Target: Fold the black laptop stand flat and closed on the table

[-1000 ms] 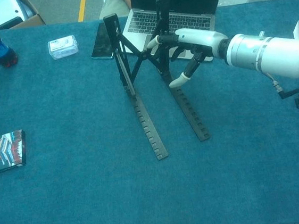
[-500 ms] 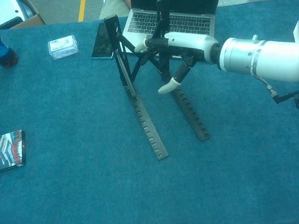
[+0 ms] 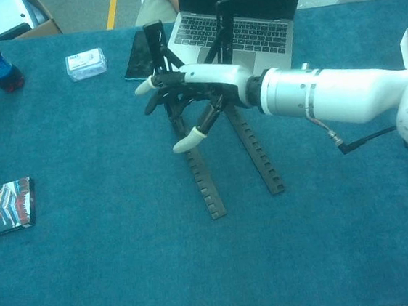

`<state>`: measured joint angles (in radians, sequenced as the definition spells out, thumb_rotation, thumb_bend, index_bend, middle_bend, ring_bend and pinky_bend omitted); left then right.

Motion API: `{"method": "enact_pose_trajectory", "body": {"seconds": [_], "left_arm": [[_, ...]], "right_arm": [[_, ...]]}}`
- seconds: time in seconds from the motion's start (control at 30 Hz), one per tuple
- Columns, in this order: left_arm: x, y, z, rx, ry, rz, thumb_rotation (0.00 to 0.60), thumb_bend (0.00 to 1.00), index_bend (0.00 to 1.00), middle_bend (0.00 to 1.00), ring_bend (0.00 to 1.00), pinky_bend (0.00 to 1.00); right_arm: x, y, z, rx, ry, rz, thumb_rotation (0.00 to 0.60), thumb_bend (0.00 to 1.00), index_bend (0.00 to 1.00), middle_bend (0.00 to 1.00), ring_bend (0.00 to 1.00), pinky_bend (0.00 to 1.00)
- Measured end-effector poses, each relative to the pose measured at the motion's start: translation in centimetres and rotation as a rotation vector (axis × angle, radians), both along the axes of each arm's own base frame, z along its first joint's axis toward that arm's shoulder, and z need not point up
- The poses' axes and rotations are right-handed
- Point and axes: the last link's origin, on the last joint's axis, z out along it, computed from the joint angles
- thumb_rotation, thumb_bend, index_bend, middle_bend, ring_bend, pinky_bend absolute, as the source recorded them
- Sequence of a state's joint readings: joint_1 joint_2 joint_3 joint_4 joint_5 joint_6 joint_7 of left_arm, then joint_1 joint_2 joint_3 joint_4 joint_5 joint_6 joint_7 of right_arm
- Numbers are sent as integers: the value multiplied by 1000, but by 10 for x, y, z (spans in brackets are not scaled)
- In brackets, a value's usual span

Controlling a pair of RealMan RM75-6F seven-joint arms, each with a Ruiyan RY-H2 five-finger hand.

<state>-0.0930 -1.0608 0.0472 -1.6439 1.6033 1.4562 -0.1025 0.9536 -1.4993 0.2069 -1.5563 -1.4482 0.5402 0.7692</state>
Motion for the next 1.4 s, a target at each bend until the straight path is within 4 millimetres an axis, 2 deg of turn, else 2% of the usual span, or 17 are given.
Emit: {"method": "enact_pose_trajectory", "body": {"seconds": [0.9, 1.27, 1.4], "left_arm": [[-5, -2, 3, 13, -4, 11, 600, 351, 17, 39, 0, 0], [-6, -3, 5, 18, -10, 8, 600, 351, 16, 39, 0, 0], [-7, -3, 5, 19, -9, 8, 600, 351, 16, 39, 0, 0]], "right_arm": [[-9, -28, -36, -59, 61, -42, 600, 0, 133, 234, 110, 235], [-8, -29, -39, -83, 75, -37, 600, 0, 132, 234, 110, 238], [-5, -24, -38, -72, 62, -33, 600, 0, 133, 234, 109, 238]]}}
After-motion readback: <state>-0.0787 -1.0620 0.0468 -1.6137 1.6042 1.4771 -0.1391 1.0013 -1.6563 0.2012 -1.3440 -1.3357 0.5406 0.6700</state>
